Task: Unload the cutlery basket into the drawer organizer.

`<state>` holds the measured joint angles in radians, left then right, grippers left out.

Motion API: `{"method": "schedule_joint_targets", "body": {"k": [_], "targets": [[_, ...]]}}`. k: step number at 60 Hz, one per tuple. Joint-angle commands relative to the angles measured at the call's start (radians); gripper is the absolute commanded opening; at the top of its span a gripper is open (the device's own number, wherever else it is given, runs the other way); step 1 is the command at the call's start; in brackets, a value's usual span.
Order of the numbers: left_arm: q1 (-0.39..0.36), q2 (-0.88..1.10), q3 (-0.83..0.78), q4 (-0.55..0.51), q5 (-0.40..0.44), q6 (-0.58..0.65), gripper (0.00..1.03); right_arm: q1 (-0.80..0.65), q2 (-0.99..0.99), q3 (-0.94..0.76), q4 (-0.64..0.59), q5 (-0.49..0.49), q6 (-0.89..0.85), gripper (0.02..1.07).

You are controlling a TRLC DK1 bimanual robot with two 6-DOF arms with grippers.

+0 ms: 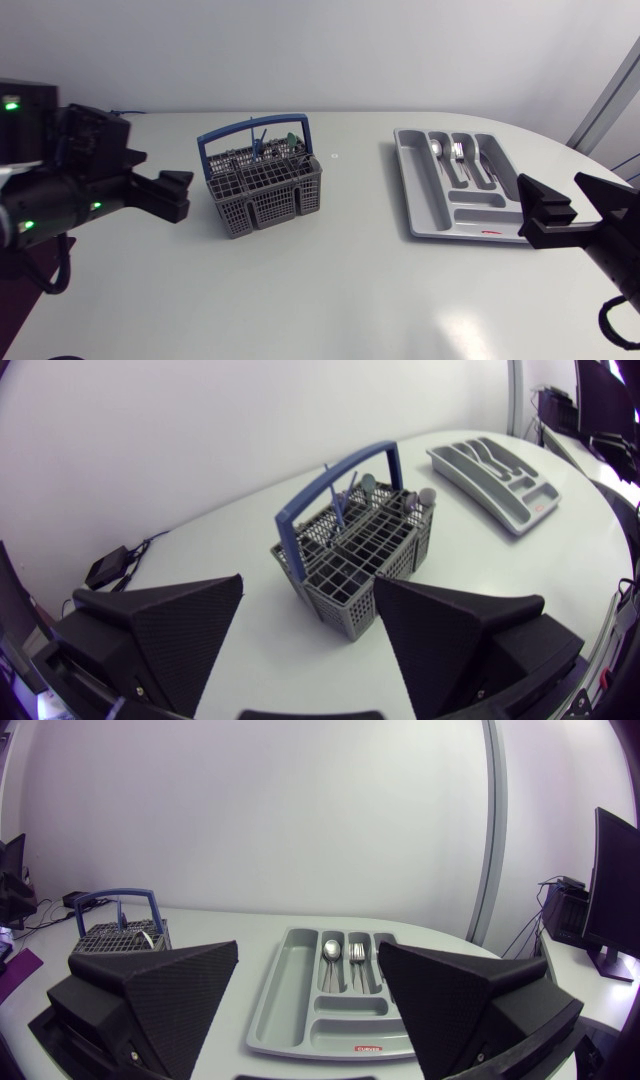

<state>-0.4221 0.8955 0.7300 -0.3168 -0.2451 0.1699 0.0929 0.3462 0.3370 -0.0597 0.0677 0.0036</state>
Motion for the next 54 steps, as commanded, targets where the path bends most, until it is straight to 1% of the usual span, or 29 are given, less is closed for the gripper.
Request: {"method": "schedule_joint_targets", "body": {"k": [1,3,7,9,10,19,27,43,54], "targets": [[-0.05,0.103,0.068,-0.024,-0.013,0.051,0.94,0.028,0.059,0.05,-0.034,0.032,0.006,1.02],[-0.076,0.134,0.086,-0.025,-0.023,0.049,0.94,0.034,0.085,0.068,-0.045,0.038,0.009,1.02],[-0.153,0.204,0.137,-0.036,-0.094,0.042,0.95,0.034,0.14,0.111,-0.091,0.038,0.013,1.02],[-0.179,0.237,0.16,-0.039,-0.125,0.037,0.95,0.034,0.171,0.132,-0.115,0.04,0.013,1.02],[-0.19,0.258,0.175,-0.044,-0.14,0.031,0.95,0.034,0.183,0.142,-0.126,0.04,0.013,1.02],[-0.259,0.415,0.292,-0.08,-0.187,0.008,0.95,0.036,0.298,0.214,-0.186,0.038,0.012,1.02],[-0.293,0.56,0.394,-0.111,-0.243,-0.004,0.97,0.037,0.409,0.278,-0.249,0.015,0.013,1.02],[-0.356,0.786,0.566,-0.189,-0.345,-0.072,0.97,0.05,0.508,0.355,-0.278,0.009,0.079,1.02],[-0.366,0.904,0.698,-0.257,-0.399,-0.099,0.97,0.073,0.559,0.393,-0.302,0.009,0.111,1.02]]}}
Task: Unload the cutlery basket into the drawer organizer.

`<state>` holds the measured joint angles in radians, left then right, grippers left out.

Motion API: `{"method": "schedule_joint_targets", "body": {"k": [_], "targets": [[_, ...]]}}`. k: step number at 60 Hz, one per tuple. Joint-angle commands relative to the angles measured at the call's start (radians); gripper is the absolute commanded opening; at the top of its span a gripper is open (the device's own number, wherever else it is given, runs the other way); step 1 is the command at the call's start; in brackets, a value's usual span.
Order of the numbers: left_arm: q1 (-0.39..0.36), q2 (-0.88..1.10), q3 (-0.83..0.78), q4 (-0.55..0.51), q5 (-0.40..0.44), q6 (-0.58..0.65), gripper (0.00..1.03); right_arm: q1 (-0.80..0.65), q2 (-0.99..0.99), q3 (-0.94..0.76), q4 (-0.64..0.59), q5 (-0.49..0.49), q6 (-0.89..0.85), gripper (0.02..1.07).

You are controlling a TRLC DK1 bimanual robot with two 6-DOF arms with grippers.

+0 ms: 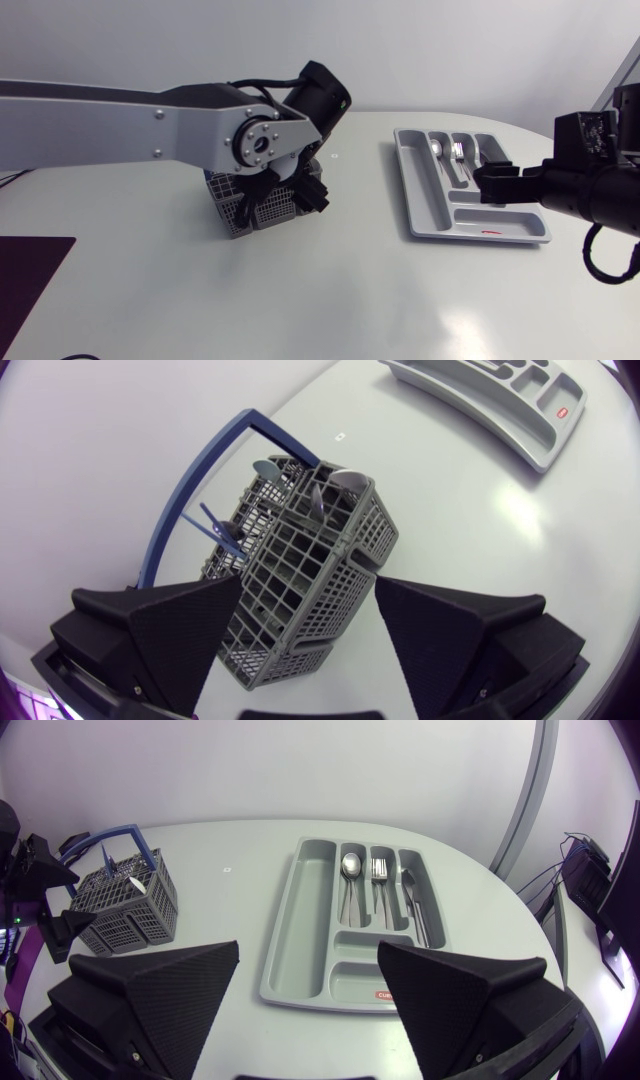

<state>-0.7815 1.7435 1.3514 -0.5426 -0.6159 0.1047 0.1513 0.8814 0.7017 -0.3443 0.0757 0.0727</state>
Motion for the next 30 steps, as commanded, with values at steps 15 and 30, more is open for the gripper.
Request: {"method": "schedule_joint_targets", "body": {"k": [15,30], "targets": [[-0.009,0.152,0.18,-0.062,-0.031,-0.051,0.92,0.034,0.082,0.062,-0.016,0.003,0.059,1.02],[0.025,0.226,0.261,-0.059,-0.036,-0.062,0.77,0.042,0.116,0.078,-0.004,0.004,0.059,1.02]]}}
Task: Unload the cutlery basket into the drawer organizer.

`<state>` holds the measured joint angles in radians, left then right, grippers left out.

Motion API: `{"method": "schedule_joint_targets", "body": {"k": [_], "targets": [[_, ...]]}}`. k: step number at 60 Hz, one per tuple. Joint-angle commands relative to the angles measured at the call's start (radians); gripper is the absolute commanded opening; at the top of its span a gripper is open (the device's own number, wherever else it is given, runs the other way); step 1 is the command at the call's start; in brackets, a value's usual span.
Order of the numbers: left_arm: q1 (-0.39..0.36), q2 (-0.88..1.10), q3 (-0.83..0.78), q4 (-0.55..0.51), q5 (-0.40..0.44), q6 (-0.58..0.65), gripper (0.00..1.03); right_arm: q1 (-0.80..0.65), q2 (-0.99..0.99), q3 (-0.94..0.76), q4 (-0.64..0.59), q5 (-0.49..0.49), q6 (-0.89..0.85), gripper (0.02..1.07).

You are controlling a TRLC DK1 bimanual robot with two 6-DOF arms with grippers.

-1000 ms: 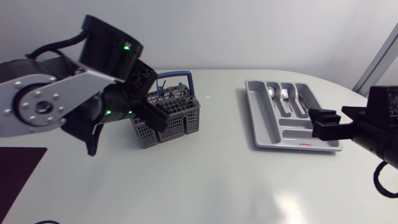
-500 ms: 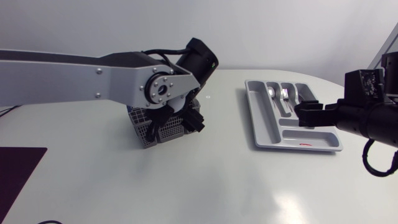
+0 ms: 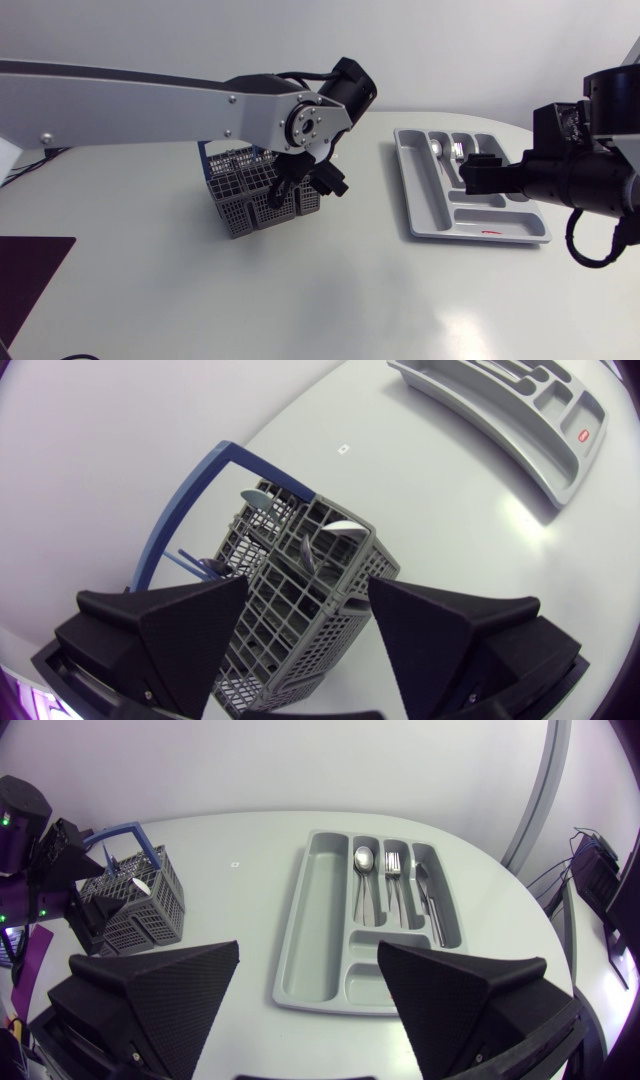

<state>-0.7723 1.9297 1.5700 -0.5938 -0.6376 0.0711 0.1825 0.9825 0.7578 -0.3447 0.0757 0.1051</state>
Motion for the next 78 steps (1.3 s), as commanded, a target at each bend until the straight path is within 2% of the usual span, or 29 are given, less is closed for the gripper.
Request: {"method": "schedule_joint_targets", "body": {"k": [1,10,15,28,42,49,78], "targets": [[0.018,0.043,0.045,-0.008,-0.013,-0.028,0.76,0.009,0.016,0.021,-0.004,0.004,0.025,1.02],[0.031,0.072,0.062,0.005,-0.014,-0.028,0.6,0.009,0.022,0.015,-0.002,0.004,0.021,1.02],[0.042,0.087,0.071,0.008,-0.014,-0.028,0.56,0.009,0.022,0.015,-0.002,0.006,0.015,1.02],[0.05,0.114,0.082,0.023,-0.025,-0.03,0.55,0.009,0.018,0.005,-0.002,0.004,0.004,1.02],[0.048,0.126,0.079,0.063,-0.031,-0.028,0.44,0.006,0.012,-0.008,-0.002,0.006,-0.008,1.02],[0.045,0.126,0.074,0.078,-0.034,-0.028,0.42,0.003,0.004,-0.008,-0.008,0.006,-0.016,1.02],[0.024,0.147,0.053,0.143,-0.106,-0.03,0.26,-0.002,0.001,-0.023,0.0,0.004,-0.024,1.02]]}}
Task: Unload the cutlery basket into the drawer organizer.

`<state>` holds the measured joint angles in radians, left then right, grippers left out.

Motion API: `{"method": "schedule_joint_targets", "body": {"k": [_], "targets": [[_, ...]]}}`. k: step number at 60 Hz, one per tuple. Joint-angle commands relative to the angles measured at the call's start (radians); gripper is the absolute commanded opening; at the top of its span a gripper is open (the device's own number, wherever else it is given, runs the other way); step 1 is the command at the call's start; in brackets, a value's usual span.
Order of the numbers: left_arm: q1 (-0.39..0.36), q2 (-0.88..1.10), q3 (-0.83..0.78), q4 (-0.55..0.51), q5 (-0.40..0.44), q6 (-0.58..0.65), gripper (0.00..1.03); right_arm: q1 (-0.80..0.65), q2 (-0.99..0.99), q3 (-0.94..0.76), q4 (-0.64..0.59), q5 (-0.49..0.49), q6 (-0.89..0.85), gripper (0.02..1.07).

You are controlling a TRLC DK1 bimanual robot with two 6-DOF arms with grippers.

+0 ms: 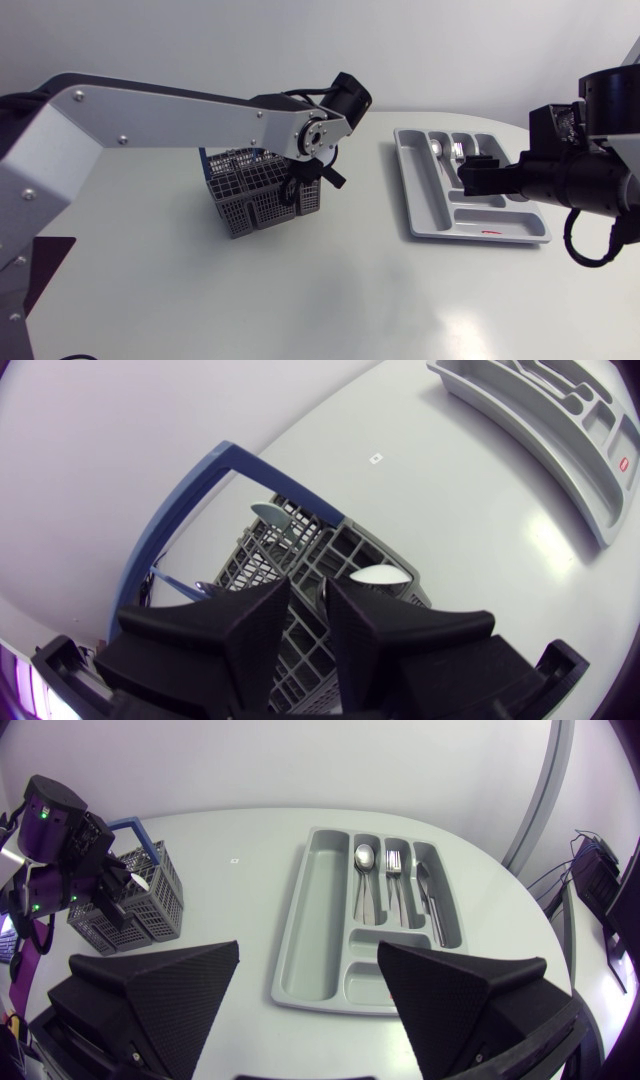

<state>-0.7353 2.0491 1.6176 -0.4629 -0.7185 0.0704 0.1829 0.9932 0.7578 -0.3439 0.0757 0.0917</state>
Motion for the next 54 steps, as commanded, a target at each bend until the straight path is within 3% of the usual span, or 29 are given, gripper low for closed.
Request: {"method": "schedule_joint_targets", "body": {"k": [1,54], "targets": [[-0.016,0.031,0.007,0.012,-0.03,-0.029,0.25,-0.002,-0.01,-0.023,-0.001,0.004,-0.01,1.02],[-0.035,0.039,-0.004,0.046,-0.087,-0.041,0.11,-0.01,-0.033,-0.055,0.002,0.004,-0.04,1.02]]}}
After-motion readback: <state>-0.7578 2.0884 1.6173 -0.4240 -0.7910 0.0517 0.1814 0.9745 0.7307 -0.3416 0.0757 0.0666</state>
